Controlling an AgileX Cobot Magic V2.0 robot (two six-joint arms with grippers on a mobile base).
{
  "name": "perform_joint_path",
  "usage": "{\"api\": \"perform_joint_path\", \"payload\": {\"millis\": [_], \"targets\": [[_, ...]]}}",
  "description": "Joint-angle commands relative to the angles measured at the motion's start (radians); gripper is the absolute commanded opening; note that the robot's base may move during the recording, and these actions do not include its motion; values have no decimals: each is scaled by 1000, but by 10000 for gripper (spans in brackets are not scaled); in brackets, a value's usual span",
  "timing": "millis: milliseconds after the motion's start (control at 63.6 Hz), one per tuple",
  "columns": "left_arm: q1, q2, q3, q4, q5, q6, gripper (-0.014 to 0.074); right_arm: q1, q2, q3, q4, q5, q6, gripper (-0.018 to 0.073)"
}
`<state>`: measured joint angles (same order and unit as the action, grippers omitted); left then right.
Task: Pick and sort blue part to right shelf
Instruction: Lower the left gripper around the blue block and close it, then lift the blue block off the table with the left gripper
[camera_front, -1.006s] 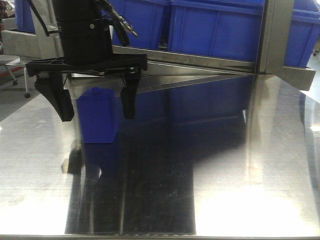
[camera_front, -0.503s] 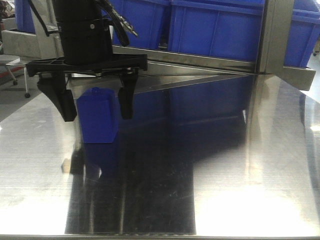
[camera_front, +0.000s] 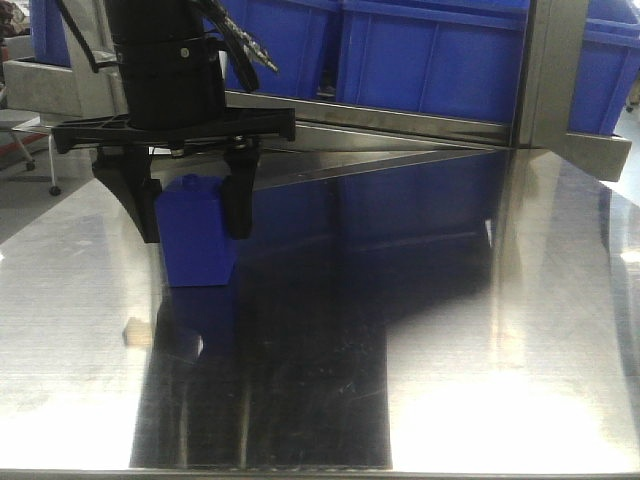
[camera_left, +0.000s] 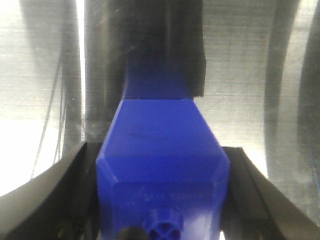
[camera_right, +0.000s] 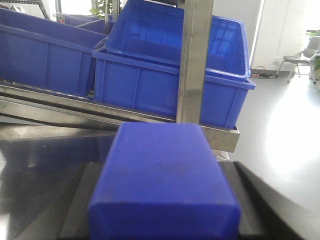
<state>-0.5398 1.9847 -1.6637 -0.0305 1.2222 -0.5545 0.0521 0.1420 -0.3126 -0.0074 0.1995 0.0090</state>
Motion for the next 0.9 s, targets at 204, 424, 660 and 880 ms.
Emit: {"api": "perform_joint_path", "payload": {"millis": [204,424,660,880], "targets": [[-12,-115,-22,-42,50,123,407,-8,8,-29,-10,-93,-9,431],[-9,-229,-6,-150,38,472,407,-8,8,-29,-10,-93,-9,431],[10,-383,157,-226,-160,782,407,-8,8,-29,-10,-93,-9,431],[34,-591,457,-249,-550,839,407,-8,8,-29,-10,-93,-9,431]]}}
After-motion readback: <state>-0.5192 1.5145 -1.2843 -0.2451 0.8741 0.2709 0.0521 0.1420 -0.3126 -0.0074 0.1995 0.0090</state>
